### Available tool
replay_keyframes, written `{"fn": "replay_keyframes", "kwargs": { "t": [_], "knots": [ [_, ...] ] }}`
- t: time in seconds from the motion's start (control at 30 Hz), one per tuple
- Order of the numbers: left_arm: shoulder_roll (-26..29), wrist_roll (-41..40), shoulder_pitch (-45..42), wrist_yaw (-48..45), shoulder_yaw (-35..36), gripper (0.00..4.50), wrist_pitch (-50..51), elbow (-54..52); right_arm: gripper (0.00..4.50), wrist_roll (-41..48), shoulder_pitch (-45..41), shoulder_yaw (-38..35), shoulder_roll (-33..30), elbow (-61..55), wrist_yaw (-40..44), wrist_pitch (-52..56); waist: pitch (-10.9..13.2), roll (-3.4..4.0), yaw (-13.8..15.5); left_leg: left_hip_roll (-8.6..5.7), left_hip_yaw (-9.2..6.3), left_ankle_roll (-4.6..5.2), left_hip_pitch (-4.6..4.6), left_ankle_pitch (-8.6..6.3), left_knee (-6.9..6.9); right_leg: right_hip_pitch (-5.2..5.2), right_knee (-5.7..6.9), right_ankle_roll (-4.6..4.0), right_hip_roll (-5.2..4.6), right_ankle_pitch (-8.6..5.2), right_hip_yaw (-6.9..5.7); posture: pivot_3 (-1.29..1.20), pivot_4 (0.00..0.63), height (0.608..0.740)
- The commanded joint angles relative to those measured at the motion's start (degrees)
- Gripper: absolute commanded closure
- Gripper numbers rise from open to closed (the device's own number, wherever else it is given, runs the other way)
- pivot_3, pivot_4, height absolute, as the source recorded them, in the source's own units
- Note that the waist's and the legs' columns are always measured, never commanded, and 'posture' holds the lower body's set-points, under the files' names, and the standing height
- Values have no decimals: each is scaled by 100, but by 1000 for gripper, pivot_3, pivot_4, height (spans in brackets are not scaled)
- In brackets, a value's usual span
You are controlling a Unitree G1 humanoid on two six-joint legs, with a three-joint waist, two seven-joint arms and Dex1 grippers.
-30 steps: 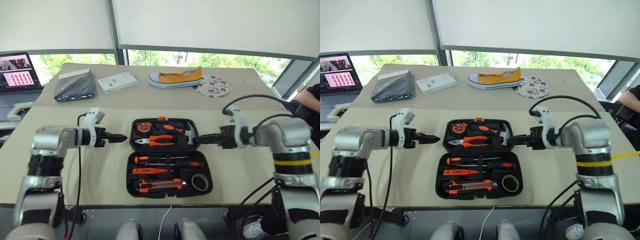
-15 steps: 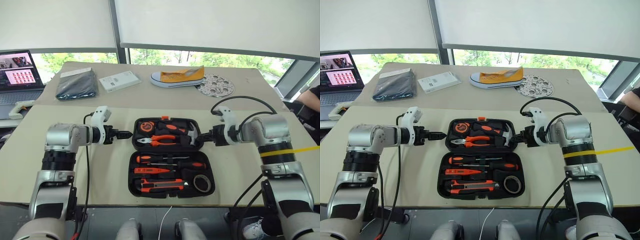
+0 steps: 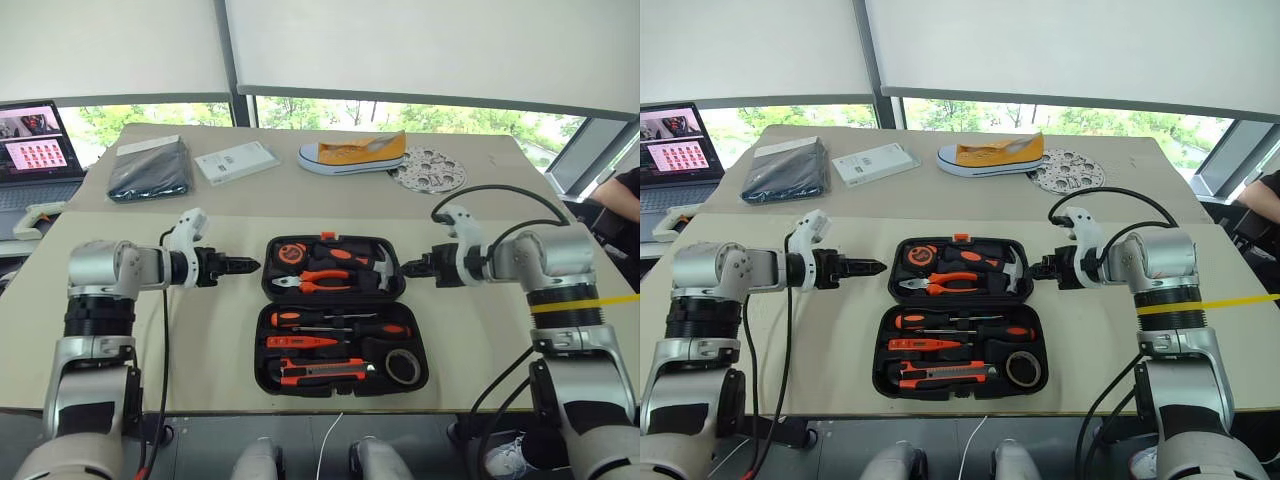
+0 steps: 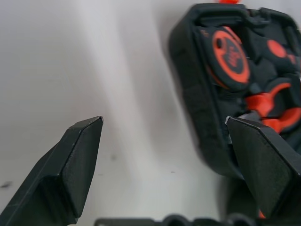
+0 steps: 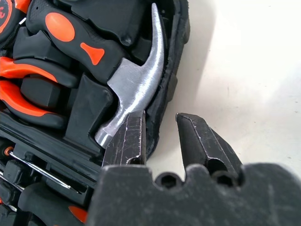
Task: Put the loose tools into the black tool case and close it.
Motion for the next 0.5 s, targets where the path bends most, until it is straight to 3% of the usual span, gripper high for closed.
{"fn": "replay_keyframes", "kwargs": {
  "t": [0.03,0.37,0.5],
  "knots": [
    [-56,-142,-156,55,127,0,48,-141,3197,66,69,-20,-15,-237,-44,104,0,0,-3,0,0,0,0,0,0,0,0,0,0,0,0,0,150,740],
    [-345,92,45,379,-337,0,-179,-307,3197,-55,108,133,62,-218,-269,10,0,0,3,0,0,0,0,0,0,1,0,0,0,0,1,0,150,740],
    [-427,105,21,519,-335,0,-219,-309,4263,-52,99,205,104,-191,-263,12,0,0,12,-1,-1,0,1,0,2,3,2,0,-1,0,1,0,150,740]
  ]
}}
